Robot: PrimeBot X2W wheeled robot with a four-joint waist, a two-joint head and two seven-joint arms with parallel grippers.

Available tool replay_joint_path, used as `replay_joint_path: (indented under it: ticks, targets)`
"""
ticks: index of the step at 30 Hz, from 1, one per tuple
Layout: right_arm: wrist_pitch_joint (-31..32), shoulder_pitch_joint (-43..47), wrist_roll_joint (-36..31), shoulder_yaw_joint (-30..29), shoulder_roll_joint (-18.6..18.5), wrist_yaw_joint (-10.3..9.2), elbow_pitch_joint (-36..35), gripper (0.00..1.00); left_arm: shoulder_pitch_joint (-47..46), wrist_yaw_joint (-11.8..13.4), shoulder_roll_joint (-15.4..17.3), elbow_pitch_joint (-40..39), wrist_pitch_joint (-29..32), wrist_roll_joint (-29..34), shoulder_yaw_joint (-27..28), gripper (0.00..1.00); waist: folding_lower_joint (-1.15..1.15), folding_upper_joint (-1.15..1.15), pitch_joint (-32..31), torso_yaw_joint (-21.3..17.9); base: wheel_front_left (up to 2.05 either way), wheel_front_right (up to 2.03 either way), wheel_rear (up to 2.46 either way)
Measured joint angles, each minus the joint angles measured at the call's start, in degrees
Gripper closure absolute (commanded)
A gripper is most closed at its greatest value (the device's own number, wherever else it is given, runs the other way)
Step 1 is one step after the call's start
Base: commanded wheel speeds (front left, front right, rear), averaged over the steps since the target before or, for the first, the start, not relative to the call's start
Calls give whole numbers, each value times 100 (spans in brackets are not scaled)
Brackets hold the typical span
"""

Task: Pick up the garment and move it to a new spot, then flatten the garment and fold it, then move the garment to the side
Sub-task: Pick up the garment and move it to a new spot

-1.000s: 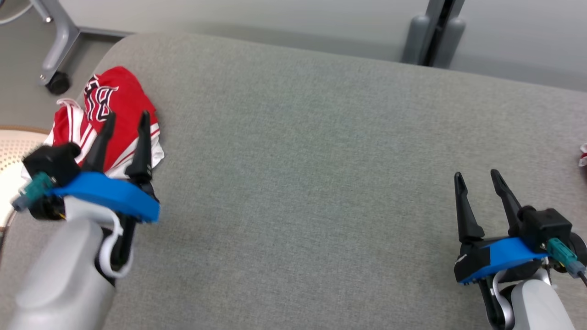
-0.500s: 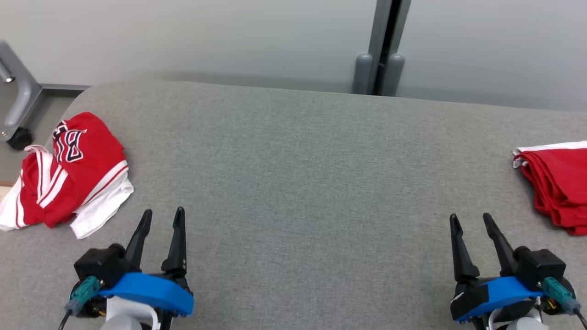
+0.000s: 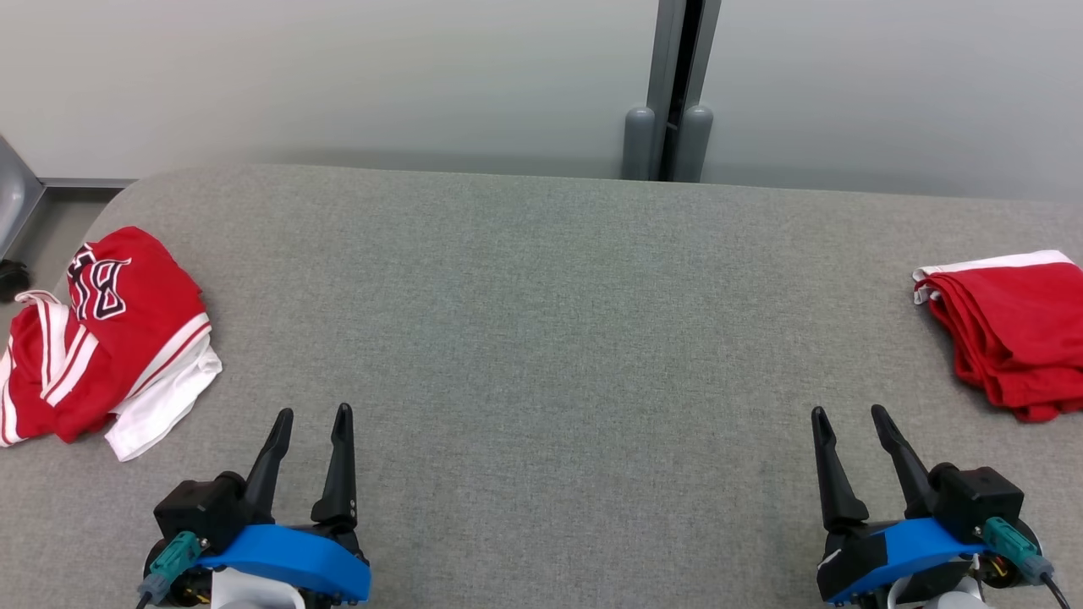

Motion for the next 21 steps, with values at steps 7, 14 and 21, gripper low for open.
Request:
replay_joint_path:
  ticks: [7, 14, 21]
  targets:
    - [-5, -7, -42, -31, -1, 0, 9, 0, -10, -47, -49, 70, 0, 65, 23, 0, 0, 0, 2, 61, 0, 0, 0]
    - [-13, -62, -242, -26, -2, 0, -111, 0, -52, 0, -2, 135, 1, 79, 344, 0, 0, 0, -79, 545, 0, 0, 0]
    - [-13, -179, -303, 142, 1, 0, -75, 0, 87, 60, 73, 87, 0, 51, 710, 0, 1, 0, -182, 1351, 0, 0, 0]
